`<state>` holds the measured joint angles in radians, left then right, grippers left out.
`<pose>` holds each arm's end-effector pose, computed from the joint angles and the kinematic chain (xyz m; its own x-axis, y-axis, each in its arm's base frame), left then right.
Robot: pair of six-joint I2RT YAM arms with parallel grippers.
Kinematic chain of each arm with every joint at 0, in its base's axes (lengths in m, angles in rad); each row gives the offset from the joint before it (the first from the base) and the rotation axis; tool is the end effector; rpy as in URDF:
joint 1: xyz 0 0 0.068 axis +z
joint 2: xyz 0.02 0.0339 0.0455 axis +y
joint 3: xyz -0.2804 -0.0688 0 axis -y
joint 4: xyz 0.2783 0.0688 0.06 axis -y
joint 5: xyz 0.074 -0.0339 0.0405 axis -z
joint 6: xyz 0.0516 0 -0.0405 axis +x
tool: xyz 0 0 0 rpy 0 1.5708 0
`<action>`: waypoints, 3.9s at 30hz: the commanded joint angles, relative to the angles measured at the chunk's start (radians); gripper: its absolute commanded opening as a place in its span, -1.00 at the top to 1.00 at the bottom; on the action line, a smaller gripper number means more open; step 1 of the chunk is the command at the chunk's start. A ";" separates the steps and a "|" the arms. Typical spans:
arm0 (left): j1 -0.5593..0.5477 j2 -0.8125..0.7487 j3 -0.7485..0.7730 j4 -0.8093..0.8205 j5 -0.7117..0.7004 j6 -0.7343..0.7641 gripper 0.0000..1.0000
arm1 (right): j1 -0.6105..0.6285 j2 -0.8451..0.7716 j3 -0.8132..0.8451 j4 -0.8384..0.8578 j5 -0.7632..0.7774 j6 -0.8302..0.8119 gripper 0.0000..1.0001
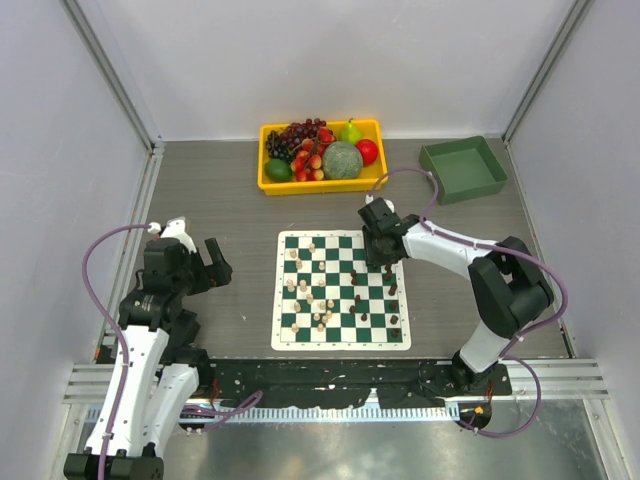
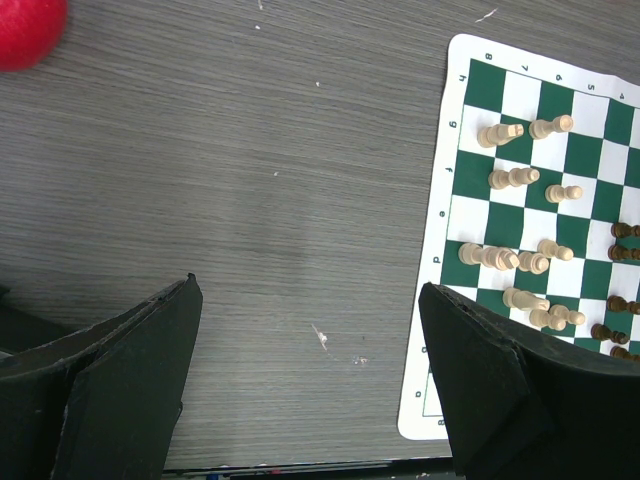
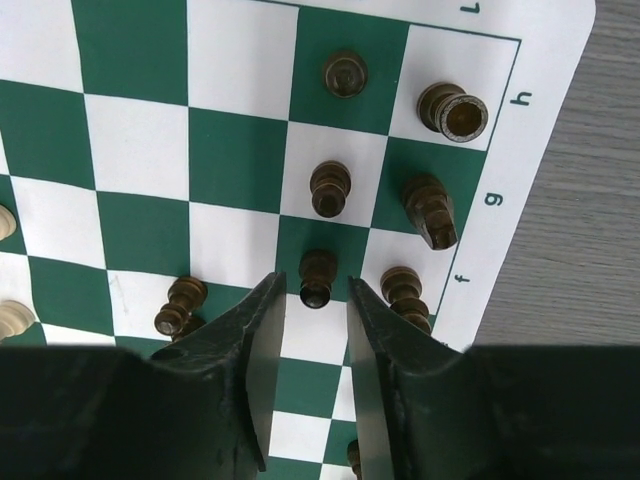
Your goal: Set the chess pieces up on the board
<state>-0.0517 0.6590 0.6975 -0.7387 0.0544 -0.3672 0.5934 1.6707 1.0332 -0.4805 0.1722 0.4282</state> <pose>0.1697 -0.0116 0.2750 -0.6340 -0.3261 -0.7012 -0.1441 0.9407 -0.3072 0.3050 0.1951 0.1628 -0.8811 -0.1009 -0.4620 -0.1351 0.9900 0.0415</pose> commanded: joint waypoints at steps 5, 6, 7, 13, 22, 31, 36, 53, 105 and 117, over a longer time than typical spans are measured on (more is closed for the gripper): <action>0.003 -0.004 0.020 0.016 0.016 -0.012 -0.96 | 0.020 -0.138 0.033 -0.026 -0.028 -0.016 0.16; 0.004 -0.004 0.019 0.018 0.015 -0.012 -0.96 | 0.034 -0.155 0.037 -0.030 -0.030 -0.016 0.15; 0.003 -0.004 0.019 0.018 0.015 -0.012 -0.96 | 0.042 -0.158 0.037 -0.030 -0.031 -0.014 0.15; 0.004 0.001 0.020 0.018 0.021 -0.010 -0.96 | 0.091 -0.106 0.068 -0.015 -0.076 0.010 0.14; 0.004 -0.006 0.022 0.013 0.016 -0.007 -0.96 | 0.112 0.014 0.107 -0.024 -0.077 0.015 0.13; 0.003 -0.002 0.020 0.015 0.018 -0.007 -0.97 | 0.114 0.053 0.119 -0.023 -0.080 0.007 0.18; 0.004 0.004 0.020 0.012 0.022 -0.007 -0.97 | 0.114 0.075 0.128 -0.024 -0.089 0.003 0.28; 0.004 -0.009 0.022 0.002 0.009 -0.003 -0.96 | 0.114 -0.009 0.120 -0.032 -0.048 0.000 0.60; 0.004 -0.009 0.020 0.001 0.018 -0.004 -0.97 | 0.074 -0.106 -0.065 -0.010 0.036 0.032 0.32; 0.003 -0.012 0.022 -0.001 0.013 -0.001 -0.97 | 0.109 -0.175 -0.012 -0.010 -0.045 0.015 0.18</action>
<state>-0.0517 0.6525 0.6975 -0.7464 0.0620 -0.3668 0.6765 1.5089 0.9665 -0.5053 0.1547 0.4477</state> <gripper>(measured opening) 0.983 0.399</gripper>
